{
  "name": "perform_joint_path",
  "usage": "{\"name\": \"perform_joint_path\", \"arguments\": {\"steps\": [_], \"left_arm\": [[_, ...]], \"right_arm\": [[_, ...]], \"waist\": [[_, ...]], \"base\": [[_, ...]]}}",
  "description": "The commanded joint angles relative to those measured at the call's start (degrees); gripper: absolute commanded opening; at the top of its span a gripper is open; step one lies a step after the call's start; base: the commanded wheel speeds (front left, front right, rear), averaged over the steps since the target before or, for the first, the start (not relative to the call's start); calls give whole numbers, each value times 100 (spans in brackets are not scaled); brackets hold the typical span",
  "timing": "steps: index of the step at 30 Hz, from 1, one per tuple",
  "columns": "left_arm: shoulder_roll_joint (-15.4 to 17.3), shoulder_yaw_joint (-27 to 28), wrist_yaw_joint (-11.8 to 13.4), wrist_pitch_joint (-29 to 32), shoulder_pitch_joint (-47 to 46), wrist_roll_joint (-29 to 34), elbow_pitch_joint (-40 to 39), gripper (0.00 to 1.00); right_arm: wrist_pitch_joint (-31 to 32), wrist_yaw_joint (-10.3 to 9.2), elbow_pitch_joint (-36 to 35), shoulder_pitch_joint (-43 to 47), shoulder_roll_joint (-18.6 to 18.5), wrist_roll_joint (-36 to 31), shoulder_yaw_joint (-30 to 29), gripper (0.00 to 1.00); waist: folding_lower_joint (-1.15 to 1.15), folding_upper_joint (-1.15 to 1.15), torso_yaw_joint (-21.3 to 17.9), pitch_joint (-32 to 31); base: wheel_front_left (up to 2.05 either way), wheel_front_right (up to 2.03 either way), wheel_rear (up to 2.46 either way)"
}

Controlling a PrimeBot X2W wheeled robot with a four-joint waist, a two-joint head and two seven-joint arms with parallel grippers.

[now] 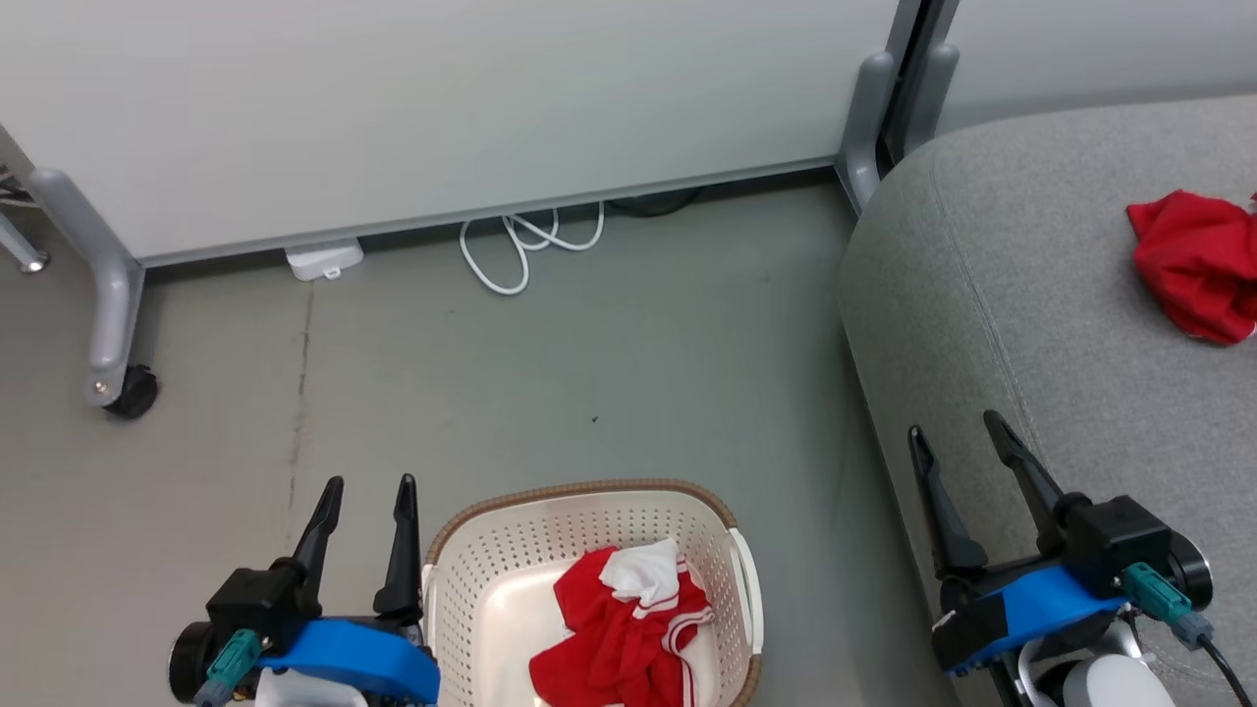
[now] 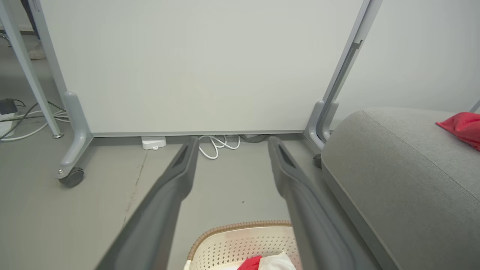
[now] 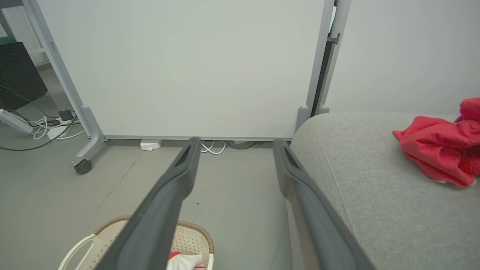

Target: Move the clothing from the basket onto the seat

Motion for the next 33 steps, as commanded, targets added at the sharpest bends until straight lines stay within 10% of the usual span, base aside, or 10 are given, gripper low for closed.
{"name": "perform_joint_path", "arguments": {"steps": [1, 33], "left_arm": [[61, -146, -6, -28, -259, -47, 184, 100], [376, -4442, -5, 464, -3687, -1659, 3845, 100]], "right_arm": [[-27, 2, -65, -164, 3, 26, 32, 100], [-310, 1, -481, -1221, 4, 41, 299, 100]], "waist": [[0, 0, -161, 382], [0, 0, -901, 3560]], "base": [[0, 0, 0], [0, 0, 0]]}}
